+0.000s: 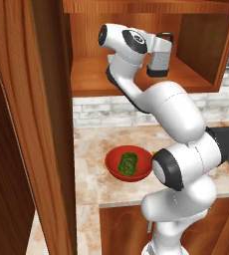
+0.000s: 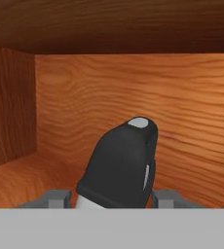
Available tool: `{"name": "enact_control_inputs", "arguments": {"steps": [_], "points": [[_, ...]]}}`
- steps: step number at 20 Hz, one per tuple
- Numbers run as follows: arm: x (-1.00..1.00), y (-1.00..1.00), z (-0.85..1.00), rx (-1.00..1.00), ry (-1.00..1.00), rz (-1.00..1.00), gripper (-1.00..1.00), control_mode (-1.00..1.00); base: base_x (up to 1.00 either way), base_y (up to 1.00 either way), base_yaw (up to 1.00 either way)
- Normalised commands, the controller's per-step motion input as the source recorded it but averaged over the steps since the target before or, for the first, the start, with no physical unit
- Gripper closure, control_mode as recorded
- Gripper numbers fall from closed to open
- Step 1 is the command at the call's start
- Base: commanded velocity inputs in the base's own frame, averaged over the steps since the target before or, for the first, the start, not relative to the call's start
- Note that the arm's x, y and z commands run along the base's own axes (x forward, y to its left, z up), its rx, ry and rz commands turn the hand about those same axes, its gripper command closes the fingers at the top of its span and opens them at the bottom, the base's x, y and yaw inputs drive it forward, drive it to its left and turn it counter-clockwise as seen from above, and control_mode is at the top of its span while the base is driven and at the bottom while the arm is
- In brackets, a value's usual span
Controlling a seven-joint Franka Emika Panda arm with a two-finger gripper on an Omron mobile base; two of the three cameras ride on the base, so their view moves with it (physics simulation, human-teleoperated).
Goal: Pick the cheese from the fridge and the cheese grater from the cabinet and place them next to the salad bowl.
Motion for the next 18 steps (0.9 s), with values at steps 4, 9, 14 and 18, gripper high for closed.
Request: {"name": "enact_control_inputs", "arguments": {"steps": [4, 9, 14, 18], "points": [[0.00, 0.00, 0.07, -0.02, 0.05, 0.29, 1.00, -1.00, 0.00, 0.00, 0.00], [0.00, -0.07, -0.01, -0.02, 0.08, 0.37, 1.00, -1.00, 0.00, 0.00, 0.00], [-0.04, -0.02, 0.00, -0.02, 0.07, 0.38, 1.00, -1.00, 0.00, 0.00, 0.00], [-0.26, 0.00, 0.00, -0.02, 0.04, 0.38, 1.00, -1.00, 0.00, 0.00, 0.00]]}}
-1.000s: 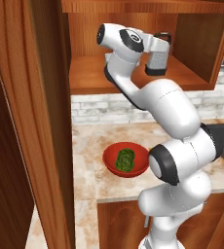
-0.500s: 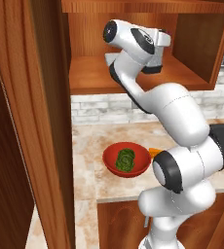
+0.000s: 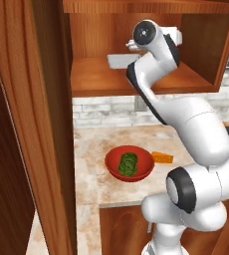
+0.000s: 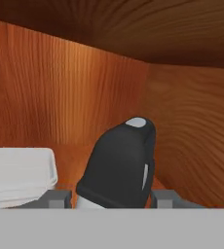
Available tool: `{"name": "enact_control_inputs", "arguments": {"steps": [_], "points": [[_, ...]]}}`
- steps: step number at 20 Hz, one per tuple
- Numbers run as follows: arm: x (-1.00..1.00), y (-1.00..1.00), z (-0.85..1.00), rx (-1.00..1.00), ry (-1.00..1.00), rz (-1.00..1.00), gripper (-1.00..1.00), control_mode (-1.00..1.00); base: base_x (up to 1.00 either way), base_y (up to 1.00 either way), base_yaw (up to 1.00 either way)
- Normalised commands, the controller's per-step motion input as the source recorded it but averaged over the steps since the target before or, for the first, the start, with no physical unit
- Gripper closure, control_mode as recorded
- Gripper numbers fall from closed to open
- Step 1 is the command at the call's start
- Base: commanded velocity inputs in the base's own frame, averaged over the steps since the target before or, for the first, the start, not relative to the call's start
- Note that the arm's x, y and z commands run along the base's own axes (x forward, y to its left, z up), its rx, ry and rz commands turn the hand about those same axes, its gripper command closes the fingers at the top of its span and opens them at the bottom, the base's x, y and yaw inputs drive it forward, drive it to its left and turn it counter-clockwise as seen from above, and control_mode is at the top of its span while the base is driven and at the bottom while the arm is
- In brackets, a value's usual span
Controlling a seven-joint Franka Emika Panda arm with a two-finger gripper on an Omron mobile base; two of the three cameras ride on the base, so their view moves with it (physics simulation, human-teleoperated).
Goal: Pick the cheese from the fridge and the cheese grater from the cabinet and place them next to the salad bowl.
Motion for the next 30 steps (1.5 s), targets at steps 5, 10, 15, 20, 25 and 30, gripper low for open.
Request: {"name": "enact_control_inputs", "arguments": {"steps": [5, 10, 15, 20, 25, 30], "points": [[-0.71, 0.00, 0.02, 0.00, 0.00, 0.29, 1.00, -1.00, 0.00, 0.00, 0.00], [-0.86, 0.00, 0.13, 0.00, 0.00, 0.21, 1.00, -1.00, 0.00, 0.00, 0.00], [-0.84, 0.00, 0.17, 0.00, -0.02, 0.19, 1.00, -1.00, 0.00, 0.00, 0.00], [-0.97, 0.00, 0.20, 0.00, -0.06, 0.21, 1.00, -1.00, 0.00, 0.00, 0.00], [-0.82, -0.13, 0.03, 0.00, -0.02, 0.09, 1.00, -1.00, 0.00, 0.00, 0.00], [-0.91, -0.17, 0.00, 0.00, -0.03, 0.09, 1.00, -1.00, 0.00, 0.00, 0.00]]}}
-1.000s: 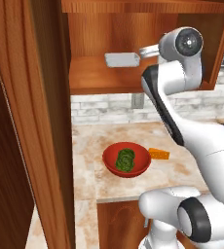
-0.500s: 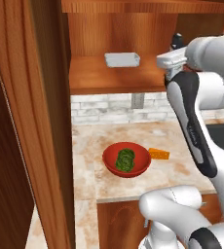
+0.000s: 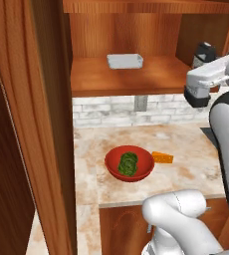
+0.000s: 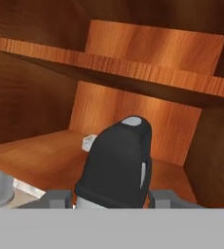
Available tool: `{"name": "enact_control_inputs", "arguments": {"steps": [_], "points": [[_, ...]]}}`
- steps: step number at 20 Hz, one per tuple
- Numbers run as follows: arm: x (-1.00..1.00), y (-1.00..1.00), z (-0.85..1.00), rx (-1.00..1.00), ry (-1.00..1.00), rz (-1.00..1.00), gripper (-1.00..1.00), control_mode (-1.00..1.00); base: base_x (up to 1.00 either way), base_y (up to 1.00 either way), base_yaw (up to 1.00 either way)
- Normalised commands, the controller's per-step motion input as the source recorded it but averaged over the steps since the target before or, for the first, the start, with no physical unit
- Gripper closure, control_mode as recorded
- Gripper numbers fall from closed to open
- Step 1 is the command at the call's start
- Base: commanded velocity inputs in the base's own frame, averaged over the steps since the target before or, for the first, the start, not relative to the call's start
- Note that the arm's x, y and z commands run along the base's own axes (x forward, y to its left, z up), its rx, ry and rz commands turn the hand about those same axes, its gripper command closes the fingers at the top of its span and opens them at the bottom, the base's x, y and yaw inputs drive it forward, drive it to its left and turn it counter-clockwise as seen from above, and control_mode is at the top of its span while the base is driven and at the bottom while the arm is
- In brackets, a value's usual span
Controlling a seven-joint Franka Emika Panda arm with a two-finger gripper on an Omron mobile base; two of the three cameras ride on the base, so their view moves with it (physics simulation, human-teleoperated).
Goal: Pick the cheese from the fridge and the cheese grater from the cabinet and place them next to the salad bowl.
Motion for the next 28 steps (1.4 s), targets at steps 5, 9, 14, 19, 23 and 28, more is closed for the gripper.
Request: {"name": "enact_control_inputs", "arguments": {"steps": [5, 9, 14, 19, 23, 28], "points": [[-0.72, -0.28, -0.07, 0.00, -0.04, 0.28, 1.00, -1.00, 0.00, 0.00, 0.00], [-0.22, -0.60, 0.00, 0.00, 0.00, 0.37, 1.00, -1.00, 0.00, 0.00, 0.00], [-0.04, -0.61, -0.02, 0.00, 0.00, 0.39, 1.00, -1.00, 0.00, 0.00, 0.00], [-0.24, -0.41, -0.21, 0.00, 0.00, 0.43, 1.00, -1.00, 0.00, 0.00, 0.00], [-0.47, -0.19, -0.18, 0.00, -0.03, 0.43, 1.00, -1.00, 0.00, 0.00, 0.00], [-0.54, 0.00, -0.15, -0.06, -0.01, 0.34, 1.00, -1.00, 0.00, 0.00, 0.00]]}}
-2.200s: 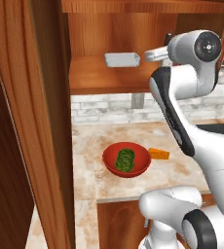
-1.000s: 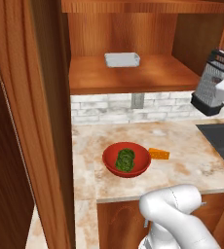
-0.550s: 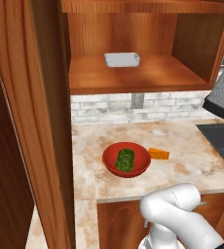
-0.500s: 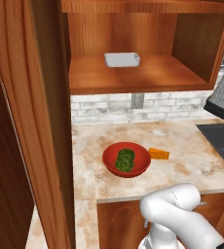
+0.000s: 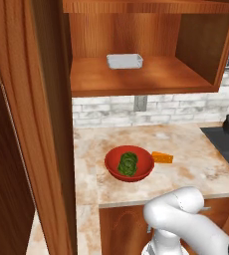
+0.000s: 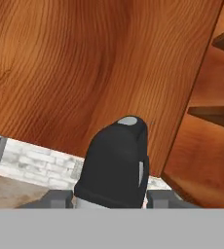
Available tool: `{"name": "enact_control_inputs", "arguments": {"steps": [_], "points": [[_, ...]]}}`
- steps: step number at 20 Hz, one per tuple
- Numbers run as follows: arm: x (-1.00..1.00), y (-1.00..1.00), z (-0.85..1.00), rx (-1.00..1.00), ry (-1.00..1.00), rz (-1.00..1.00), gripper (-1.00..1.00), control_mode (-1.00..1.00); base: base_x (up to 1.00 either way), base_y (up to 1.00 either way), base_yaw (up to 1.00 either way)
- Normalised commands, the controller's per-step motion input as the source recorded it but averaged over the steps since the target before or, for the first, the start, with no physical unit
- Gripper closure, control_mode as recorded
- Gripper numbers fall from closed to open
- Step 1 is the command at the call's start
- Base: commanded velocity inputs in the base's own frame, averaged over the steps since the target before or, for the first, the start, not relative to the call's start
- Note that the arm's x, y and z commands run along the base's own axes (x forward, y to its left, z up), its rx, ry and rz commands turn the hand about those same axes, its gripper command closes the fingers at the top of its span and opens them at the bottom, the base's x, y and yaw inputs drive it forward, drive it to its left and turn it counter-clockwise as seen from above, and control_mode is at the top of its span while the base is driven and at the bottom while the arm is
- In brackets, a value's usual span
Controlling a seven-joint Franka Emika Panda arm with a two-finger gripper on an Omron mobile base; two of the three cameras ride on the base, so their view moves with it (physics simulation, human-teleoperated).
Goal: Pick the cheese from the fridge and the cheese grater from the cabinet and place them next to the salad bowl.
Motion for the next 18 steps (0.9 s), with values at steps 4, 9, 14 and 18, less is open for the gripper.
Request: {"name": "enact_control_inputs", "arguments": {"steps": [4, 9, 14, 18], "points": [[-0.11, -0.01, -0.43, -0.14, 0.02, 0.20, 1.00, -1.00, 0.00, 0.00, 0.00], [0.00, -0.13, -0.45, -0.14, 0.02, 0.13, 1.00, -1.00, 0.00, 0.00, 0.00], [-0.10, -0.05, -0.42, -0.04, 0.00, 0.06, 1.00, -1.00, 0.00, 0.00, 0.00], [-0.02, -0.20, -0.58, 0.00, 0.00, 0.00, 1.00, -1.00, 0.00, 0.00, 0.00]]}}
